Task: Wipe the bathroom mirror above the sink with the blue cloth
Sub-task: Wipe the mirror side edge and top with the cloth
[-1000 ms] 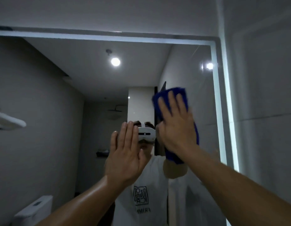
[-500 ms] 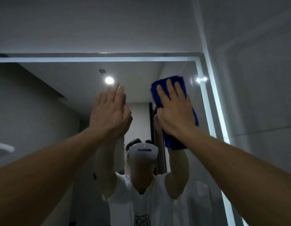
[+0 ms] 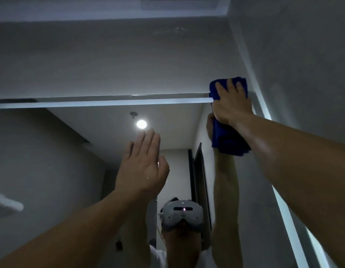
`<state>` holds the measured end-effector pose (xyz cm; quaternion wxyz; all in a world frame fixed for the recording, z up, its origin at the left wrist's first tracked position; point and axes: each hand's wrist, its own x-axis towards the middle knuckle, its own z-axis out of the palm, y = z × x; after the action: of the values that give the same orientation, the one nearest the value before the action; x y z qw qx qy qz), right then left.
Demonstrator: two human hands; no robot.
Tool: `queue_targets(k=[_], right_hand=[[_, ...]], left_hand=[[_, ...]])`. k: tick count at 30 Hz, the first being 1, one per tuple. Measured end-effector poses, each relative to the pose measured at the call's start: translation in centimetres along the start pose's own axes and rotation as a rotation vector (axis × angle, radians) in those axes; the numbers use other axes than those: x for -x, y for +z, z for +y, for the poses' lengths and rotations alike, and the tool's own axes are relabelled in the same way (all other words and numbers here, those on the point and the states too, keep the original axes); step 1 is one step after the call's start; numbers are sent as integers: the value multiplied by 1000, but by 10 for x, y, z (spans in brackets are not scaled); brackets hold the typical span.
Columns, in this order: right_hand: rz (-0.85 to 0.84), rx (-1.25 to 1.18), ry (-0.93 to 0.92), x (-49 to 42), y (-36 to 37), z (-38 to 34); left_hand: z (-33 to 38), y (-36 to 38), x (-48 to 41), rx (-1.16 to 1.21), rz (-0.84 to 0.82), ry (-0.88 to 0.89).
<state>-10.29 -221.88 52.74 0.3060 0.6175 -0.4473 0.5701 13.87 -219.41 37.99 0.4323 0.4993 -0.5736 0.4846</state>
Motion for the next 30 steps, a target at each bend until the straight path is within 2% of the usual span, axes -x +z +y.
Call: queue_targets(k=[1,3,5,7,9,11,13,14,15,18,21,23,24,28,30], right_hand=[[15,10,-26,-2,2,-9],[47,30,-199,7,7,-28],[-15,47,-442,23,16,-39],[-94,66,-564,27,14,-31],[-42,82,-504,9,7,-14],[46,92,-279,-8,2,1],[18,42,-7,-16,1,-4],[-12,26,54,-16,3,-15],[-5,21,36,-13,6,-30],[84,34,-321,4,20,-75],[-56,47,-576,23,24,-83],[-86,117,-658,20,17,-62],[-78,131,-626,14,12,-48],[-3,49,-241,3,9,-16],[20,37,-226,17,15,-25]], left_hand=[[0,-1,0,2,1,-3],[2,-3,-1,8,-4,-8],[3,-5,0,6,1,-10],[4,-7,-1,-4,-5,-3],[4,-6,-1,-16,-14,-5],[3,-4,-1,-8,-3,1],[1,-1,-1,4,20,5],[1,0,-1,8,23,6],[1,1,0,8,22,7],[0,2,-1,-1,26,-3],[0,2,-2,5,19,-3],[0,1,-2,12,15,0],[-1,1,-2,12,14,-1],[-1,3,-2,1,7,-4],[0,2,-1,-8,3,-2]])
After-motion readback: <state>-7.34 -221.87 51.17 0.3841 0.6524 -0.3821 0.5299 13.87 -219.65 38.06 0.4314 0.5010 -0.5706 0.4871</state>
